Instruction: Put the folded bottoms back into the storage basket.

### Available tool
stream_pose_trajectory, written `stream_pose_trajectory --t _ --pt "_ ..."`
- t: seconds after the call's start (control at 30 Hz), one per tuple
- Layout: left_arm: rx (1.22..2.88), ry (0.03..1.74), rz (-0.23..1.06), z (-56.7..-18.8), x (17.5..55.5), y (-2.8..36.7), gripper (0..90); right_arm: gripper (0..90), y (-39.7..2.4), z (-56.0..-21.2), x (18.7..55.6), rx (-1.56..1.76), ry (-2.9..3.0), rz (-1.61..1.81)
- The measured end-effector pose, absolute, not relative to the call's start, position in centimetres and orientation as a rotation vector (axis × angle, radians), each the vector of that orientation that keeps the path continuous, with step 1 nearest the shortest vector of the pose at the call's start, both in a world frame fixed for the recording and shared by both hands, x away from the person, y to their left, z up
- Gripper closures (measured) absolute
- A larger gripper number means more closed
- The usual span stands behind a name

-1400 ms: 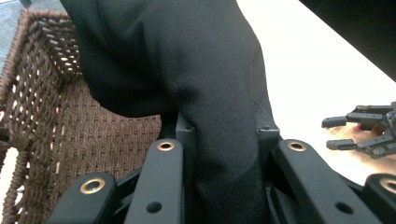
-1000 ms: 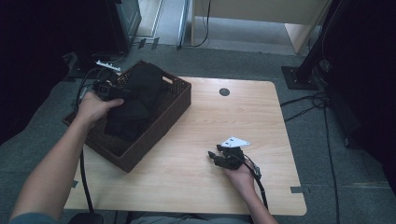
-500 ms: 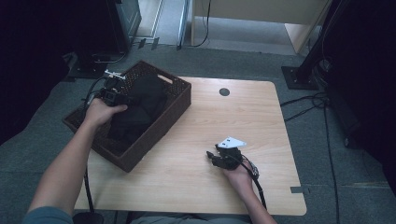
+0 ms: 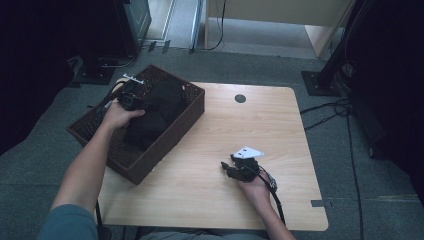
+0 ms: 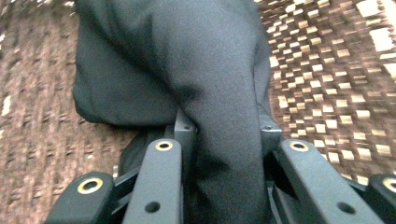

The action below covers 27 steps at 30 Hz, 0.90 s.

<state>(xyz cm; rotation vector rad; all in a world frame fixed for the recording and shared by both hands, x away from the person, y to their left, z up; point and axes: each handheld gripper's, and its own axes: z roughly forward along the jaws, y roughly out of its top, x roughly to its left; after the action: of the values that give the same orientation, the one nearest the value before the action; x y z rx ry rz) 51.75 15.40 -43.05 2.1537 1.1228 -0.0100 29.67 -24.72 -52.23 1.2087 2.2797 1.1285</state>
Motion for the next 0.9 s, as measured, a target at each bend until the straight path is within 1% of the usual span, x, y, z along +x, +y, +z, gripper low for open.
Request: stream_pose_trajectory --t 0.1,0.13,0.17,0.2,0.27,0.3,0.33,0.37,0.5,0.6,0.7,0.8,0.9 --pt "2.154 1.141 0.020 -43.7 52.0 15.4 67.7 49.7 -24.8 -52.3 29.7 1.211 2.276 1.135" --pt "2.146 1.152 0.028 -43.8 52.1 15.5 65.5 49.6 -24.8 -52.2 29.7 1.211 2.276 1.132" --pt "2.138 1.169 0.031 -43.9 52.2 15.7 55.4 49.5 -24.7 -52.2 29.7 1.211 2.277 1.130" --pt "2.129 1.195 0.039 -43.9 52.2 15.8 55.4 49.5 -24.7 -52.2 29.7 1.211 2.277 1.130" --pt "2.113 1.240 0.076 -43.8 52.4 16.3 44.0 49.4 -24.7 -52.2 29.7 1.211 2.278 1.131" --pt "2.075 1.284 0.106 -43.3 52.4 16.8 40.8 49.2 -24.7 -52.2 29.7 1.214 2.279 1.132" --pt "2.075 1.284 0.106 -43.3 52.4 16.8 39.4 49.2 -24.7 -52.2 29.7 1.214 2.279 1.132" --pt "2.039 1.309 0.125 -42.6 52.4 17.3 39.0 49.1 -24.7 -52.2 29.7 1.218 2.276 1.135" --pt "2.054 1.293 0.158 -41.8 52.0 17.4 39.1 49.0 -24.7 -52.2 29.6 1.219 2.277 1.135" --pt "2.027 1.289 0.146 -40.9 51.9 17.2 39.5 48.8 -24.6 -52.2 29.5 1.219 2.276 1.135" --pt "2.036 1.282 0.171 -39.9 51.9 16.8 39.8 48.8 -24.6 -52.2 29.5 1.221 2.278 1.140" --pt "2.036 1.283 0.143 -39.6 51.9 16.9 39.5 48.8 -24.6 -52.2 29.5 1.222 2.277 1.139" --pt "2.036 1.273 0.158 -39.3 51.7 16.5 41.0 48.7 -24.6 -52.2 29.5 1.222 2.279 1.141"
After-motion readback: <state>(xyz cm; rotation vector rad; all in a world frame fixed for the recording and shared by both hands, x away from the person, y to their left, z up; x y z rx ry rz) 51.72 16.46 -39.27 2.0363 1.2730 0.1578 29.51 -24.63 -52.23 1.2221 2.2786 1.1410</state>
